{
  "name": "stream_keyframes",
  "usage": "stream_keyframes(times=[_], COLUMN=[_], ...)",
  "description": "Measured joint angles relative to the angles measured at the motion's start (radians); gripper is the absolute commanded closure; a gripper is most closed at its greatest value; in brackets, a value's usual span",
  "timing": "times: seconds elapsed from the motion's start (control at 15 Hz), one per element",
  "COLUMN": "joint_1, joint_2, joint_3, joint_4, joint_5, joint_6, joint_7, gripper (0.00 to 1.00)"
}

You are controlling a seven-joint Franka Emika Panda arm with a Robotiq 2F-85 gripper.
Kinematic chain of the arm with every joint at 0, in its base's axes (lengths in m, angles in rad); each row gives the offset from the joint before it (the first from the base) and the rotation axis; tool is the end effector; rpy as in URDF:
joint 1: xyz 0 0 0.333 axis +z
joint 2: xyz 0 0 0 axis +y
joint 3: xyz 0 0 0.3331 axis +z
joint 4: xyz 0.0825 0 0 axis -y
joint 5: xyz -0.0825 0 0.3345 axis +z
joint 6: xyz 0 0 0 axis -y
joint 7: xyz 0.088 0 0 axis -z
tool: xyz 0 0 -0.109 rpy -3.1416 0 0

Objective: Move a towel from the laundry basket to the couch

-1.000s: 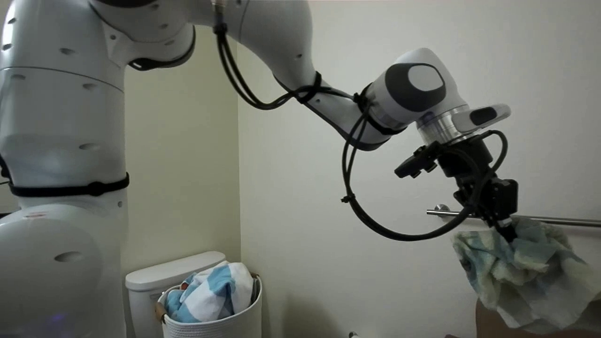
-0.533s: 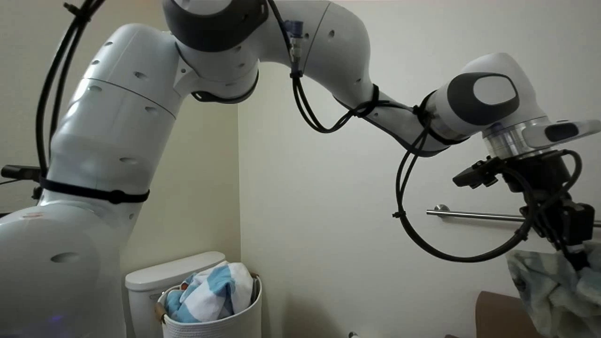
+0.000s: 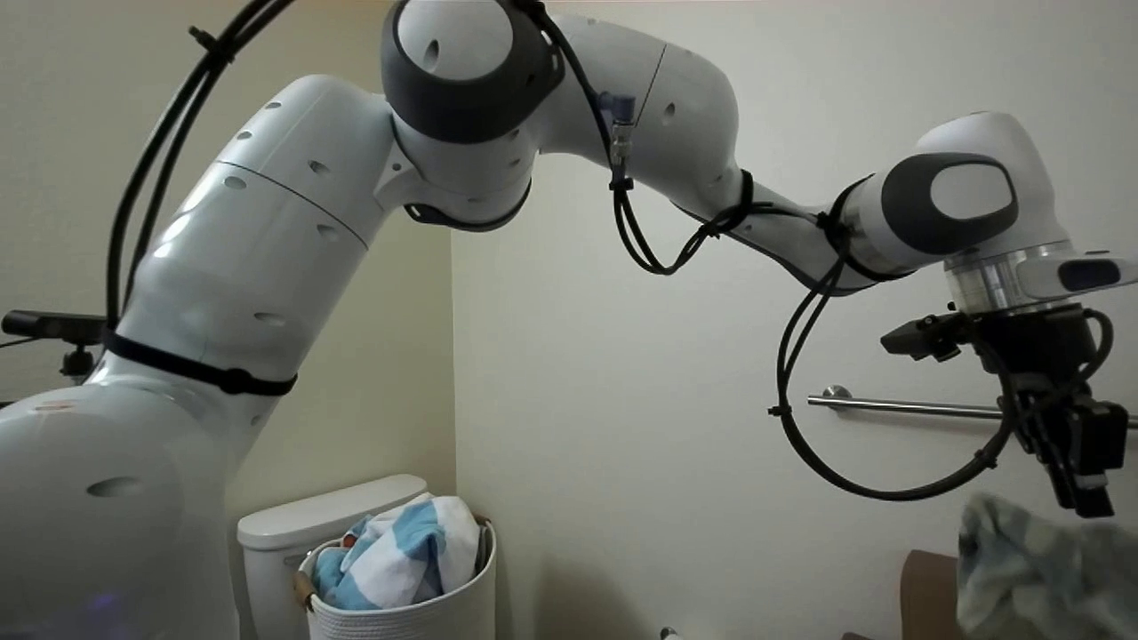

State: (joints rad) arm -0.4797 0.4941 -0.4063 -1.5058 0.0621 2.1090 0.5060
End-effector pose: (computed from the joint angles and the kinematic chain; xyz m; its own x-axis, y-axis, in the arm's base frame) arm 0.4611 -0.4797 0.4448 0.2075 -0.9594 0.1909 -0.9782 -0.2028 0.0438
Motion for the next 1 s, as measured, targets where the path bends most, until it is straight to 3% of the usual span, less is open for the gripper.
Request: stream_keyframes(times=[0.47, 0.73, 1.0], joint_1=[0.027, 0.053, 0.092], joint_2=[0.009, 0.0, -0.087], joint_3=[-0.005, -0.006, 0.005], joint_4=[0.028, 0.025, -0.019], joint_5=[-0.009, -0.051, -0.117], joint_6=[0.021, -0.033, -0.182], joint_7=[0.012, 0.008, -0.089], gripper=[0.02, 0.0, 0.0])
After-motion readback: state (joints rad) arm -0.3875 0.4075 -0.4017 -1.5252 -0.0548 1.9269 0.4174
